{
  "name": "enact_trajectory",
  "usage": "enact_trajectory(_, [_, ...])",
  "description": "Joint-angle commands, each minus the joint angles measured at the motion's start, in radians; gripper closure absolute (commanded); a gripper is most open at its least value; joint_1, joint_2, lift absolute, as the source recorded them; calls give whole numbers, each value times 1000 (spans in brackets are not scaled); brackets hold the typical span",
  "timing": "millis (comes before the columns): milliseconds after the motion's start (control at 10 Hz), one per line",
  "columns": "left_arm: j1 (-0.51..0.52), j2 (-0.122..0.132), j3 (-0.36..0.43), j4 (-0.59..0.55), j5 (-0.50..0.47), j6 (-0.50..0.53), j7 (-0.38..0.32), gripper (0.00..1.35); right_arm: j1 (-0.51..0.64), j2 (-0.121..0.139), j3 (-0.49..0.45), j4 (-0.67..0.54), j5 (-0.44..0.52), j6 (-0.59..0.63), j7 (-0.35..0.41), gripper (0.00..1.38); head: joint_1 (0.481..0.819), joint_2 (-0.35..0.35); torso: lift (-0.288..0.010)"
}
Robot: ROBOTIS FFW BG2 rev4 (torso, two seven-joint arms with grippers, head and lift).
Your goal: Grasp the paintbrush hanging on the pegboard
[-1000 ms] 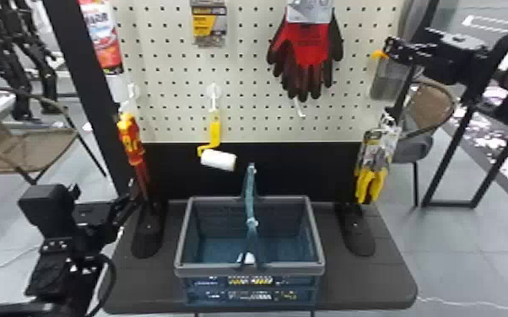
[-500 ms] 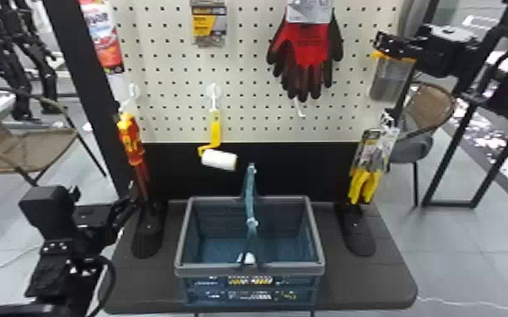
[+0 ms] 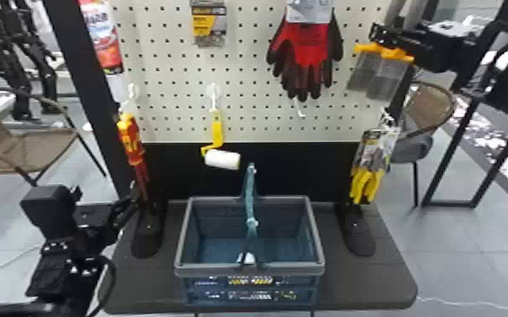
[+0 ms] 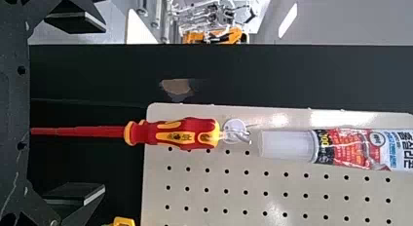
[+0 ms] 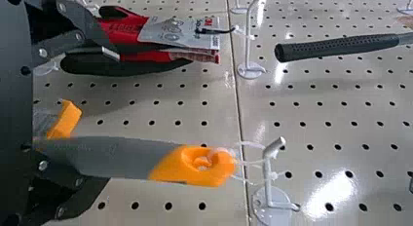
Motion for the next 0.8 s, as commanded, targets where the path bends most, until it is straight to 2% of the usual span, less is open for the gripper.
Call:
enact_trajectory(0, [4,1,3,-1,4,-2,0,147,9,-3,-8,-18,16,13,-9,1098,549,0,-100])
enact_trajectory(100, [6,1,5,-2,4,-5,0,147,11,-5,-9,-21,16,18,-14,1131,549,0,-100])
enact_trajectory(700, [6,1,5,-2,7,-10,0,147,29,-16,-22,-35,17,24,-26,1131,549,0,-100])
